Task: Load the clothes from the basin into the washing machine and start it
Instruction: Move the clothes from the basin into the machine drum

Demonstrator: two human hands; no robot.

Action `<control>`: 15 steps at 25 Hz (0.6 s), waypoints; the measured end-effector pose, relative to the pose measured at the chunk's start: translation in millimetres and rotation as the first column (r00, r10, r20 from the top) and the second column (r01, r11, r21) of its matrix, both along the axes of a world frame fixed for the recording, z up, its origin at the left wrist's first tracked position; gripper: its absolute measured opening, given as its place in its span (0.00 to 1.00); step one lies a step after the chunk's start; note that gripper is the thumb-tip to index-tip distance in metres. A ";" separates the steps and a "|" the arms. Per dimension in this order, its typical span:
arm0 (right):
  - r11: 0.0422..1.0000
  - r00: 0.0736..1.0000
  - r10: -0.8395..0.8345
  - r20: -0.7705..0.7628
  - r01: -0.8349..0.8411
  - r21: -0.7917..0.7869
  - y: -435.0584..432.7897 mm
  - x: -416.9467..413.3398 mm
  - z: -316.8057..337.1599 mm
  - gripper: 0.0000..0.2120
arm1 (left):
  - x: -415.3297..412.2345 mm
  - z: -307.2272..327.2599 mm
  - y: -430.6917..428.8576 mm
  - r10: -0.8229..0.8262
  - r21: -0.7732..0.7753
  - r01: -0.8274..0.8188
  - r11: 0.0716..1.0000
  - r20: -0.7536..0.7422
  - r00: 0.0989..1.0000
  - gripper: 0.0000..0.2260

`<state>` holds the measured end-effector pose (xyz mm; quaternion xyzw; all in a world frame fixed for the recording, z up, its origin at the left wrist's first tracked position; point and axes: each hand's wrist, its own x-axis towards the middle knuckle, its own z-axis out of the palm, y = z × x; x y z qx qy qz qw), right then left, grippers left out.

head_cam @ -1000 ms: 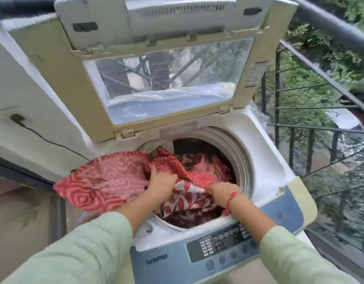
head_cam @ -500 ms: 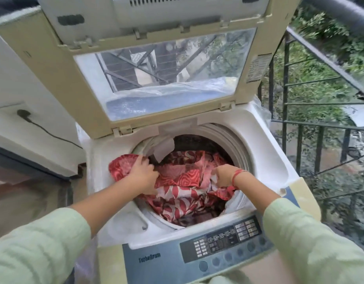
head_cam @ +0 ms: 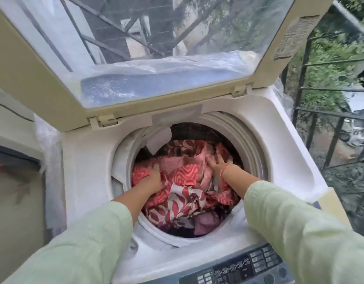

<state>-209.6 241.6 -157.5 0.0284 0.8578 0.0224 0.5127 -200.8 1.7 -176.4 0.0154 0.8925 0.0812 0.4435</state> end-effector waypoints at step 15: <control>0.973 0.974 0.173 0.148 -0.192 0.127 -23.3 -2.0 -128.5 0.48 | 13.0 -158.5 39.9 -0.193 -0.328 0.239 0.914 0.168 0.967 0.42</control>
